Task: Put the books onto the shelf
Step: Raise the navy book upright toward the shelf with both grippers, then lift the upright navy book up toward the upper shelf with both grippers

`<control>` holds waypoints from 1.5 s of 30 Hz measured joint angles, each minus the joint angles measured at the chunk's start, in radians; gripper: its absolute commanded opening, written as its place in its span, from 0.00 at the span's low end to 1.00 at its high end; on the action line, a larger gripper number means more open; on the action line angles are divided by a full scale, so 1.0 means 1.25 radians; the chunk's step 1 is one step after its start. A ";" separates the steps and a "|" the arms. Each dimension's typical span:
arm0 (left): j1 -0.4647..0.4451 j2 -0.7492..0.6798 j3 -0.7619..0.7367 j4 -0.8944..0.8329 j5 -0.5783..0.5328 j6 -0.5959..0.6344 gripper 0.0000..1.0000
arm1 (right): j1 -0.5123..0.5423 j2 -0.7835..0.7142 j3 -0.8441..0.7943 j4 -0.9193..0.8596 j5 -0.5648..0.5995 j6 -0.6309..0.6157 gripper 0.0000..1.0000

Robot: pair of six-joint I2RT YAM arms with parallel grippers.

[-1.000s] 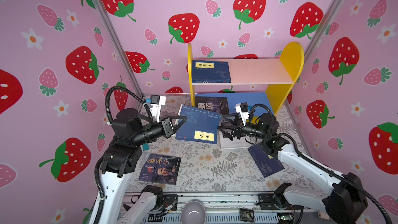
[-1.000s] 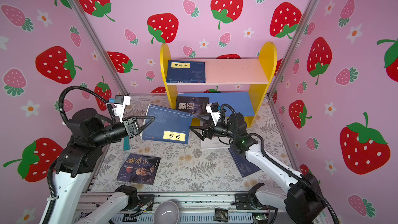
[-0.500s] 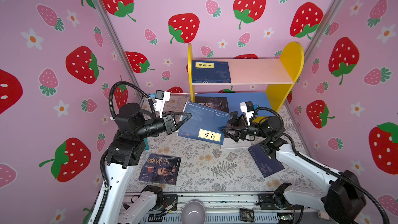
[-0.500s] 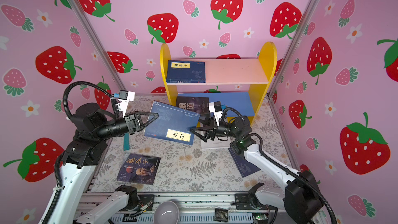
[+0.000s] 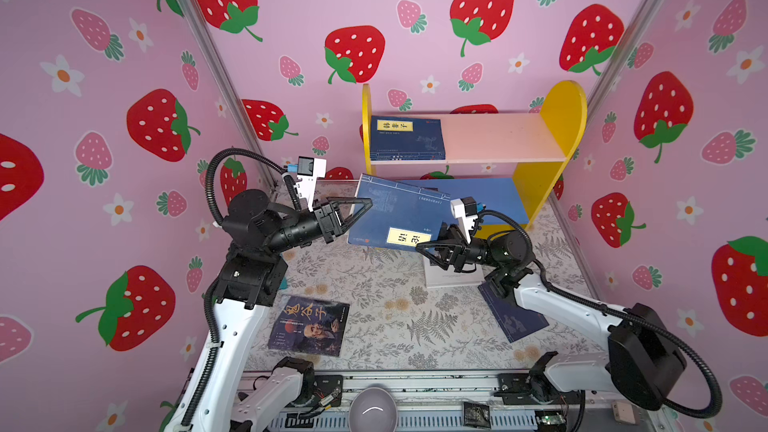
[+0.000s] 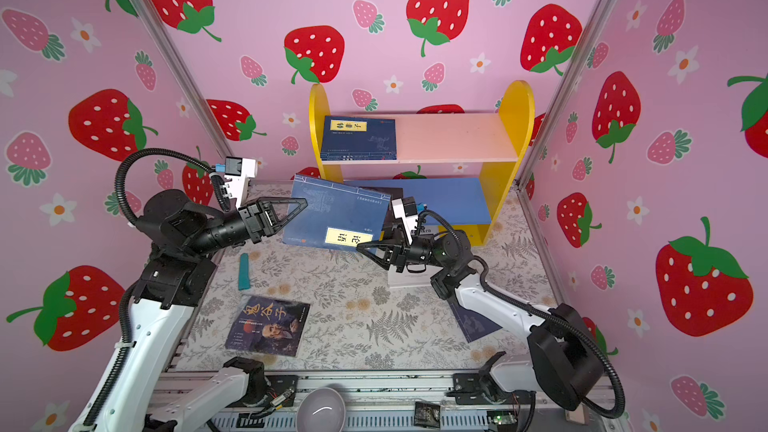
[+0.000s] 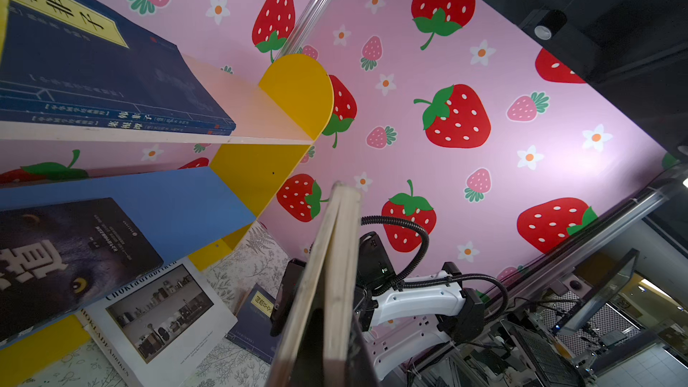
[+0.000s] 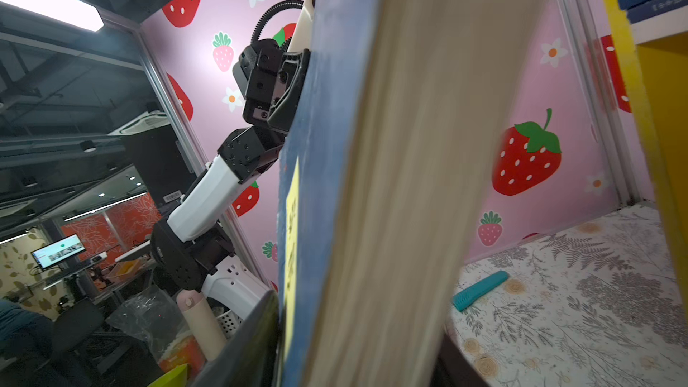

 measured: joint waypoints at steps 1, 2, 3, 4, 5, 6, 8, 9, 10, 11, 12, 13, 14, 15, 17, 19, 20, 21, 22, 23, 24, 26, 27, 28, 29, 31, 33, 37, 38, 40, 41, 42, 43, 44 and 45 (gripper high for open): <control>-0.001 0.003 -0.001 0.004 0.000 0.000 0.00 | 0.000 0.001 0.000 0.005 0.005 0.006 0.37; -0.001 0.006 -0.002 0.008 -0.003 0.000 0.00 | 0.000 0.002 0.000 0.010 0.011 0.009 0.33; -0.003 0.009 -0.002 0.009 -0.007 0.000 0.00 | 0.000 0.002 0.000 0.014 0.017 0.012 0.28; -0.003 0.009 -0.002 0.009 -0.010 0.000 0.01 | 0.000 0.002 0.000 0.017 0.021 0.016 0.25; -0.004 0.009 -0.003 0.009 -0.015 0.003 0.07 | 0.000 0.002 0.000 0.019 0.026 0.021 0.23; -0.005 0.009 -0.003 0.008 -0.020 0.004 0.14 | 0.000 0.003 0.000 0.020 0.031 0.024 0.20; -0.006 0.007 -0.003 0.008 -0.027 0.011 0.26 | 0.001 0.005 0.002 0.021 0.039 0.031 0.16; -0.006 0.006 -0.004 0.007 -0.033 0.015 0.32 | 0.001 0.008 0.002 0.021 0.042 0.036 0.13; -0.007 0.004 -0.004 0.003 -0.038 0.023 0.39 | 0.001 0.010 0.002 0.020 0.045 0.040 0.12; -0.008 0.002 -0.004 -0.003 -0.045 0.028 0.48 | 0.000 0.013 0.002 0.016 0.047 0.042 0.12; -0.009 -0.001 -0.004 -0.011 -0.051 0.038 0.54 | 0.000 0.015 0.002 0.010 0.049 0.042 0.12; -0.009 -0.004 -0.003 -0.023 -0.060 0.048 0.58 | 0.000 0.015 0.003 0.002 0.049 0.042 0.12; -0.009 -0.007 -0.002 -0.039 -0.069 0.060 0.61 | 0.000 0.015 0.005 -0.012 0.049 0.039 0.12; -0.009 -0.012 0.002 -0.063 -0.087 0.077 0.63 | -0.001 0.014 0.012 -0.033 0.049 0.030 0.12; -0.009 -0.022 0.019 -0.134 -0.138 0.121 0.69 | -0.007 0.007 0.041 -0.120 0.048 -0.017 0.13; -0.009 -0.036 0.048 -0.218 -0.211 0.174 0.73 | -0.014 -0.009 0.103 -0.280 0.052 -0.108 0.13; -0.009 -0.045 0.071 -0.267 -0.256 0.206 0.74 | -0.016 -0.015 0.151 -0.374 0.058 -0.162 0.15; -0.009 -0.053 0.097 -0.313 -0.300 0.235 0.75 | -0.019 -0.020 0.200 -0.460 0.065 -0.216 0.15; -0.009 -0.057 0.122 -0.348 -0.334 0.261 0.77 | -0.025 -0.025 0.239 -0.525 0.064 -0.258 0.15; -0.009 -0.061 0.154 -0.387 -0.374 0.298 0.77 | -0.034 -0.033 0.269 -0.582 0.062 -0.293 0.15; -0.009 -0.062 0.186 -0.419 -0.408 0.325 0.77 | -0.045 -0.044 0.290 -0.629 0.059 -0.321 0.15; -0.009 -0.059 0.240 -0.469 -0.443 0.380 0.80 | -0.072 -0.067 0.308 -0.712 0.047 -0.368 0.15; -0.009 -0.052 0.265 -0.490 -0.442 0.407 0.80 | -0.082 -0.074 0.313 -0.749 0.043 -0.386 0.15; -0.009 -0.042 0.285 -0.506 -0.430 0.431 0.81 | -0.089 -0.078 0.317 -0.787 0.040 -0.405 0.15; -0.009 -0.029 0.304 -0.520 -0.412 0.457 0.81 | -0.095 -0.080 0.322 -0.828 0.039 -0.426 0.14; -0.009 0.004 0.337 -0.546 -0.371 0.492 0.82 | -0.097 -0.080 0.326 -0.894 0.039 -0.455 0.15; -0.010 0.047 0.364 -0.562 -0.323 0.521 0.82 | -0.097 -0.080 0.326 -0.955 0.032 -0.480 0.15; -0.031 0.125 0.380 -0.592 -0.253 0.555 0.83 | -0.097 -0.080 0.326 -1.022 0.005 -0.514 0.15; -0.051 0.146 0.382 -0.609 -0.251 0.568 0.83 | -0.097 -0.080 0.326 -1.039 -0.001 -0.525 0.15; -0.102 0.187 0.390 -0.649 -0.259 0.593 0.82 | -0.097 -0.080 0.326 -1.064 -0.013 -0.539 0.15; -0.129 0.208 0.396 -0.672 -0.266 0.607 0.81 | -0.097 -0.079 0.326 -1.075 -0.020 -0.547 0.15; -0.156 0.230 0.402 -0.698 -0.273 0.620 0.80 | -0.096 -0.079 0.326 -1.087 -0.024 -0.554 0.15; -0.175 0.245 0.405 -0.715 -0.279 0.631 0.79 | -0.096 -0.079 0.326 -1.097 -0.027 -0.560 0.14; -0.196 0.264 0.406 -0.737 -0.287 0.642 0.79 | -0.096 -0.079 0.325 -1.105 -0.030 -0.566 0.14; -0.209 0.277 0.406 -0.753 -0.294 0.651 0.79 | -0.096 -0.079 0.324 -1.110 -0.033 -0.570 0.13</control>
